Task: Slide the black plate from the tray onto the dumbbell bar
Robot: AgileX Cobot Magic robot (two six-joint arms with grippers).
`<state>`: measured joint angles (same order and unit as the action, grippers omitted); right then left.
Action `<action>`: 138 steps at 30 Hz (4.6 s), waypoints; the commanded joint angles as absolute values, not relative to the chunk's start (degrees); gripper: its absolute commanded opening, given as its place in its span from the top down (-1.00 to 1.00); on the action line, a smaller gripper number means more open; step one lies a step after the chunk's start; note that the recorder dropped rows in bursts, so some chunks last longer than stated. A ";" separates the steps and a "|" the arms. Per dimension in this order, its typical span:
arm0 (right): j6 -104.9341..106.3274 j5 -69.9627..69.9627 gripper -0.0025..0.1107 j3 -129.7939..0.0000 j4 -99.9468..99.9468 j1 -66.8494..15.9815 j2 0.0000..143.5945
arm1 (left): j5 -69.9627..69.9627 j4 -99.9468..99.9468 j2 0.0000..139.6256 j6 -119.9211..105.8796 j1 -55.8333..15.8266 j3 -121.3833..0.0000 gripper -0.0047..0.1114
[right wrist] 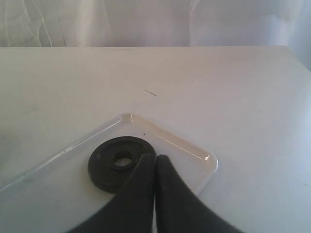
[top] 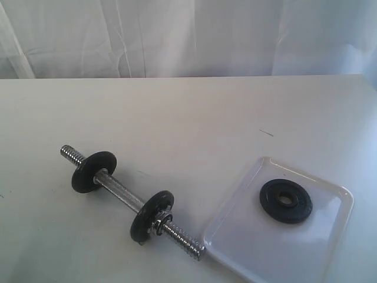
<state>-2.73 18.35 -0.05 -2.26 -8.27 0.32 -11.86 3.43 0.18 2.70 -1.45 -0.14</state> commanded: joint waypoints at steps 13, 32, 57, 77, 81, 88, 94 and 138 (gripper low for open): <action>-2.39 17.88 0.96 0.00 -2.14 -8.24 0.00 | -0.95 4.01 0.00 2.74 -1.90 0.00 0.92; -2.39 17.88 0.96 0.00 -2.14 -8.24 0.00 | 43.43 1.63 0.00 22.72 -1.90 0.00 0.92; -2.39 17.88 0.96 0.00 -2.14 -8.24 0.00 | -20.63 5.70 37.94 20.46 -3.92 -24.18 0.92; -2.39 17.88 0.96 0.00 -2.14 -8.24 0.00 | 0.00 52.33 68.27 -9.43 -33.02 -31.22 0.59; -2.39 17.88 0.96 0.00 -2.03 -8.24 0.00 | 0.86 52.26 72.07 -2.91 -33.02 -32.42 -0.15; -2.39 17.88 0.96 0.00 -2.13 -8.24 0.00 | 9.51 52.26 77.70 12.22 -33.02 -32.78 -0.63; -2.39 17.88 0.96 0.00 -2.13 -8.24 0.00 | 7.72 52.26 85.51 18.94 -33.39 -37.54 -0.63; -2.39 17.88 0.96 0.00 -2.13 -8.24 0.00 | 3.87 43.76 93.05 20.38 -33.39 -44.13 0.92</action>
